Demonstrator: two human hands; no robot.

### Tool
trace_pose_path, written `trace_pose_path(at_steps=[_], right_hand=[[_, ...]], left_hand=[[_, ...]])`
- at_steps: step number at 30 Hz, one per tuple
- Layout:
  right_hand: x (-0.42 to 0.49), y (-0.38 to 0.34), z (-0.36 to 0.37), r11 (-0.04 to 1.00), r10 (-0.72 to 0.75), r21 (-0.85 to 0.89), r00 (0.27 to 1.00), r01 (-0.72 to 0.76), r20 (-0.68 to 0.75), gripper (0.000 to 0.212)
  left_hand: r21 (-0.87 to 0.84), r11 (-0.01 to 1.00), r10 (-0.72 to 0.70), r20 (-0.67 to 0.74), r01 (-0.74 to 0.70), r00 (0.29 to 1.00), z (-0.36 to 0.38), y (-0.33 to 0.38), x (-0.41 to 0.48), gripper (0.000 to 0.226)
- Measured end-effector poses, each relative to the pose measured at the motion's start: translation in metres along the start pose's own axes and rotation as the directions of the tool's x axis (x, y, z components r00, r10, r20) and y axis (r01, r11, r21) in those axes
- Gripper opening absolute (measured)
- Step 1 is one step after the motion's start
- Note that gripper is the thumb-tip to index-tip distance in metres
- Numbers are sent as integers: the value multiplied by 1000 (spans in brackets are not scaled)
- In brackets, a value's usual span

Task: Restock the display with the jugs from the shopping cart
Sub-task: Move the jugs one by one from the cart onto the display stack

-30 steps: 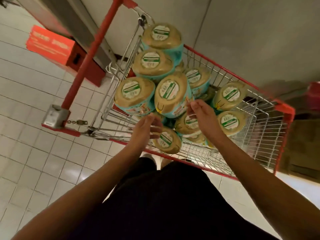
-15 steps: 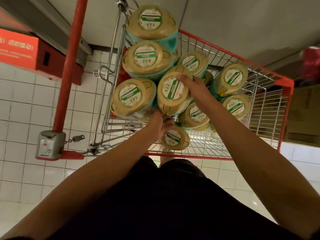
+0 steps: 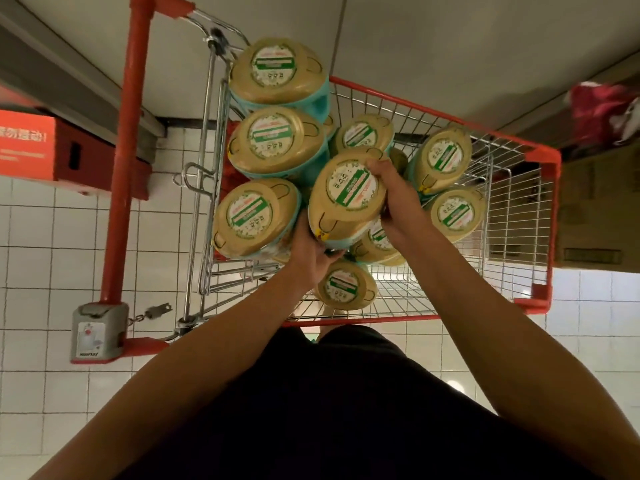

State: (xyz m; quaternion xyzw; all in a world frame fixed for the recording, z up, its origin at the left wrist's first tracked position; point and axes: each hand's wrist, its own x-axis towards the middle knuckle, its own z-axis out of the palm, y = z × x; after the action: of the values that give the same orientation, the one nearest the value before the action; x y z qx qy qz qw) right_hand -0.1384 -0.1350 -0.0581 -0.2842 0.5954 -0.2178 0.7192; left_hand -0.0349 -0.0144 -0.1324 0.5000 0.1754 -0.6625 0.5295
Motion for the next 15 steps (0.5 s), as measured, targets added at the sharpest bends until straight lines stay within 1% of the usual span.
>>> trace_pose_path(at_steps=[2, 4, 9, 11, 13, 14, 15], right_hand=[[-19, 1, 2, 998, -7, 59, 996, 12, -85, 25], [-38, 6, 2, 991, -43, 116, 985, 63, -169, 25], [-82, 19, -14, 952, -71, 277, 976, 128, -207, 40], [-99, 25, -25, 936, -102, 314, 975, 161, -198, 30], [-117, 31, -35, 927, -125, 320, 965, 196, -231, 18], [-125, 36, -39, 924, -131, 320, 958, 211, -256, 18], [-133, 41, -44, 918, -131, 327, 951, 223, -280, 22]], left_hand=[[5, 1000, 16, 67, -16, 998, 1, 0, -2, 56], [29, 999, 16, 106, -19, 994, 4, 0, -6, 52], [112, 993, -55, 158, 37, 986, 11, 7, -11, 48], [168, 984, -83, 171, 54, 982, 13, 8, -12, 49], [227, 971, -112, 175, 70, 978, 16, 6, -15, 54], [263, 962, -126, 182, 75, 975, 18, 3, -17, 58], [303, 950, -137, 185, 76, 973, 22, 0, -20, 60]])
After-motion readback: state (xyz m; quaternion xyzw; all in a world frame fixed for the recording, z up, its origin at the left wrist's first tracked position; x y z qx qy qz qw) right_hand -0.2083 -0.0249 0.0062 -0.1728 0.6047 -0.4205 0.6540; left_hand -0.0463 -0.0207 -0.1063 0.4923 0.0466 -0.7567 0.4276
